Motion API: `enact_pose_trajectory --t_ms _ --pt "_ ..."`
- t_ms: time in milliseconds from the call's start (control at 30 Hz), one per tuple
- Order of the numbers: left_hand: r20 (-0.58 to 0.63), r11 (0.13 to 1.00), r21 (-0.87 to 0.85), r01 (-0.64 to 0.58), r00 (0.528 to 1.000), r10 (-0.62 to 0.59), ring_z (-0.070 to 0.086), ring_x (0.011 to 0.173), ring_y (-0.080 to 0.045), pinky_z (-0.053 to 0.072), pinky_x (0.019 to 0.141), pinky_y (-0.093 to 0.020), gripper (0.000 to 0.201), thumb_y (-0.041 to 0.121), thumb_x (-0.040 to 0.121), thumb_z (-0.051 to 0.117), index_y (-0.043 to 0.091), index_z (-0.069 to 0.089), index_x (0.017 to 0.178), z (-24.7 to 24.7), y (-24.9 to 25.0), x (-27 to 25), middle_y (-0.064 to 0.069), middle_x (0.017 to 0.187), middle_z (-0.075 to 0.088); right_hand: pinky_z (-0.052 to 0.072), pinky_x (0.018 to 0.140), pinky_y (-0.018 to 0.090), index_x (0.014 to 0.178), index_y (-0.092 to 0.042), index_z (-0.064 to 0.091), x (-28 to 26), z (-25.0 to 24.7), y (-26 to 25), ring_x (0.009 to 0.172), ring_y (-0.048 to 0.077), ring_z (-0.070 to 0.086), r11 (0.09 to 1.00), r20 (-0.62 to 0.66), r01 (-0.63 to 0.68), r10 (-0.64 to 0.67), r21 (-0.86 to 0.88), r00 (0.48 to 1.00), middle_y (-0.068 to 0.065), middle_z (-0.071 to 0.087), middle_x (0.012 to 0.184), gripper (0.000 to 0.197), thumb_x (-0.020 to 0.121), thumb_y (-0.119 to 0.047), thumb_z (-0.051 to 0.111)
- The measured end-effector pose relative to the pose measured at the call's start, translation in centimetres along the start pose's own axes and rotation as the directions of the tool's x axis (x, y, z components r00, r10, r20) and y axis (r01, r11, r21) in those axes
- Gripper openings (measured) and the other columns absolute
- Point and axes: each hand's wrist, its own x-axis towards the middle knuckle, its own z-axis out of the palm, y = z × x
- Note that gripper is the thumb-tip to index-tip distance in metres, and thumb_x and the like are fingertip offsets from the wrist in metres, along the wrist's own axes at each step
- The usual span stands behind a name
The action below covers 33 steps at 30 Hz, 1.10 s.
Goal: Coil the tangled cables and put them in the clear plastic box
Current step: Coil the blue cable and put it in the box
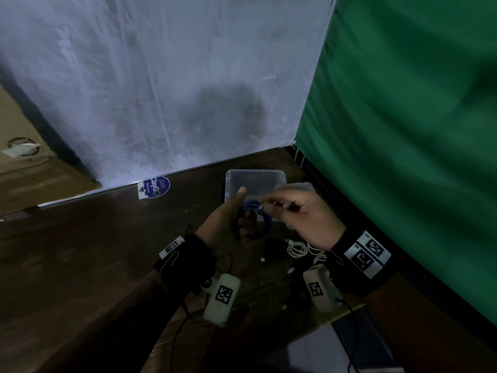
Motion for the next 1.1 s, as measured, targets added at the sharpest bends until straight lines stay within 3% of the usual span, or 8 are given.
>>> enact_pose_trajectory --t_ms 67,167,333,433,600,800,1000,1100 --pt "-0.029 0.999 0.04 -0.013 0.999 0.014 0.033 0.053 -0.013 0.035 0.049 -0.024 0.068 0.06 0.079 0.063 0.007 0.054 0.12 -0.3 -0.1 0.2 -0.003 0.069 0.034 0.054 0.091 0.035 0.11 -0.021 0.073 -0.2 0.4 -0.2 0.101 0.007 0.066 1.0 -0.02 0.002 -0.002 -0.012 1.0 -0.008 0.072 0.107 0.018 0.094 -0.02 0.063" --pt "-0.016 0.974 0.226 -0.022 1.0 0.026 0.034 0.056 -0.015 0.03 0.053 -0.025 0.057 0.061 0.08 0.059 0.007 0.052 0.1 0.8 -0.3 0.0 -0.009 0.072 0.037 0.053 0.084 0.026 0.108 -0.017 0.07 0.0 0.4 -0.4 0.093 0.004 0.068 0.999 -0.154 -0.013 0.019 0.041 0.988 -0.006 0.072 0.097 0.016 0.098 -0.016 0.057" --pt "0.048 0.985 0.173 0.003 0.999 -0.012 0.032 0.055 -0.009 0.026 0.051 -0.019 0.032 0.036 0.092 0.053 0.007 0.053 0.106 2.0 -0.6 -0.6 -0.004 0.073 0.037 0.047 0.073 0.016 0.102 -0.014 0.065 1.0 -0.5 0.0 0.075 -0.004 0.062 0.995 -0.313 -0.019 0.05 0.099 0.948 -0.011 0.066 0.08 0.013 0.1 -0.015 0.052" --pt "0.051 0.967 0.253 0.017 0.998 -0.031 0.028 0.056 -0.011 0.021 0.053 -0.023 0.025 0.033 0.088 0.049 0.011 0.049 0.102 1.9 -1.1 -0.7 -0.004 0.072 0.029 0.046 0.071 0.02 0.099 -0.016 0.064 1.2 -0.9 0.6 0.072 0.0 0.058 0.994 -0.366 -0.01 0.048 0.106 0.93 -0.012 0.064 0.078 0.012 0.1 -0.015 0.052" --pt "0.037 0.956 0.288 0.058 0.997 -0.071 0.035 0.057 -0.011 0.032 0.054 -0.023 0.027 0.029 0.101 0.041 0.008 0.051 0.115 1.7 -2.2 -0.5 0.002 0.067 0.039 0.052 0.072 0.025 0.091 -0.024 0.064 1.9 -1.8 1.0 0.074 0.011 0.059 0.987 -0.457 -0.005 0.078 0.159 0.886 0.0 0.067 0.083 0.019 0.099 -0.011 0.053" --pt "-0.021 0.793 0.602 -0.091 0.991 0.129 0.047 0.058 -0.008 0.042 0.057 -0.022 0.022 0.017 0.101 0.042 0.002 0.055 0.11 1.8 -2.8 -0.2 0.01 0.065 0.054 0.047 0.067 0.013 0.092 -0.024 0.065 2.3 -2.5 1.2 0.07 0.005 0.058 0.994 -0.486 0.039 0.014 0.099 0.874 0.005 0.066 0.082 0.018 0.098 -0.011 0.055" --pt "-0.108 0.848 0.512 -0.137 0.969 0.222 0.05 0.062 -0.013 0.045 0.06 -0.022 0.021 0.015 0.1 0.043 0.003 0.059 0.107 2.1 -1.1 -0.3 0.0 0.07 0.054 0.05 0.07 0.02 0.09 -0.018 0.062 2.2 -3.0 0.9 0.069 0.009 0.061 0.959 -0.495 0.127 0.016 0.253 0.869 0.001 0.068 0.077 0.019 0.095 -0.001 0.056" --pt "-0.101 0.888 0.419 -0.19 0.962 0.254 0.041 0.056 -0.011 0.037 0.057 -0.022 0.02 0.017 0.101 0.041 0.008 0.059 0.1 1.9 0.3 -0.5 0.001 0.065 0.044 0.054 0.073 0.027 0.092 -0.016 0.055 1.7 -4.1 0.6 0.073 0.019 0.065 0.922 -0.409 0.166 -0.009 0.35 0.912 0.013 0.069 0.081 0.027 0.09 0.011 0.055"
